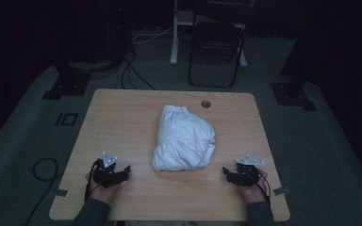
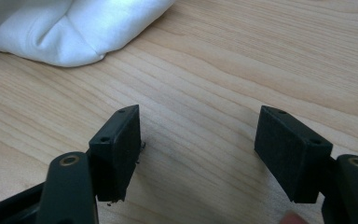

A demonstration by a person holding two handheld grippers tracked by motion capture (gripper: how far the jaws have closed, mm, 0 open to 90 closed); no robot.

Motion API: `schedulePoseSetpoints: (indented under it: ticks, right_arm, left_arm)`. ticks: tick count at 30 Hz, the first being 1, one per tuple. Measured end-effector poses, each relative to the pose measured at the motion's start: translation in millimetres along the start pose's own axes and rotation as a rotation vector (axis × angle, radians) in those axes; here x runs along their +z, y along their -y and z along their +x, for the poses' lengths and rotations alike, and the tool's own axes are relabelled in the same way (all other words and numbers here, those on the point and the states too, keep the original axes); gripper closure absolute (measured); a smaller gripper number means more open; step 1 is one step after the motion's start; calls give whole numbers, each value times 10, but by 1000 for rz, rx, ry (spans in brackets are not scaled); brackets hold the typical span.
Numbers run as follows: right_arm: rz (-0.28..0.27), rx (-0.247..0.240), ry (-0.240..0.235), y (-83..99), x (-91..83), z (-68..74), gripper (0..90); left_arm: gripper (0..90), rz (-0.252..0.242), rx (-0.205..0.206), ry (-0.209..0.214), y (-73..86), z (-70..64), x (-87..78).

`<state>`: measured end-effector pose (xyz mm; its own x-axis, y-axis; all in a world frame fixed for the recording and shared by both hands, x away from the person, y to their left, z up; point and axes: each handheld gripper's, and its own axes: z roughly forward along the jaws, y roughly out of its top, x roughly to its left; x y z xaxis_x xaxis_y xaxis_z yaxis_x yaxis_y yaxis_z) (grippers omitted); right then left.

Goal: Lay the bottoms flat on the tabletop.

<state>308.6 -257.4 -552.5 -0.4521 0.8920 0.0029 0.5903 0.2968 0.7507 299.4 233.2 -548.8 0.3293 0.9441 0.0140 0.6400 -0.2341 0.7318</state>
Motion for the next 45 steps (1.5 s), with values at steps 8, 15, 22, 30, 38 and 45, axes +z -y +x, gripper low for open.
schedulePoseSetpoints:
  ticks: [8, 15, 22, 30, 38, 45]
  right_arm:
    - [29, -8, -5, -12, 29, 32, 134]
    - [26, -12, -8, -10, 26, 32, 152]
    - [16, -28, -26, -11, 21, 35, 201]
    - [9, -41, -45, -9, 13, 34, 255]
    - [6, -50, -56, -8, 11, 29, 276]
    - [3, -52, -57, -6, 7, 28, 297]
  left_arm:
    - [267, 1, -1, 0, 1, -3, -1]
    - [243, 5, 2, 2, -1, -15, 2]
    - [209, 11, 11, 14, -10, -21, 15]
    - [339, 49, -41, 77, -80, 4, -45]
    - [339, -15, 7, 113, -263, -157, -226]
    - [339, -72, 56, 151, -437, -324, -352]
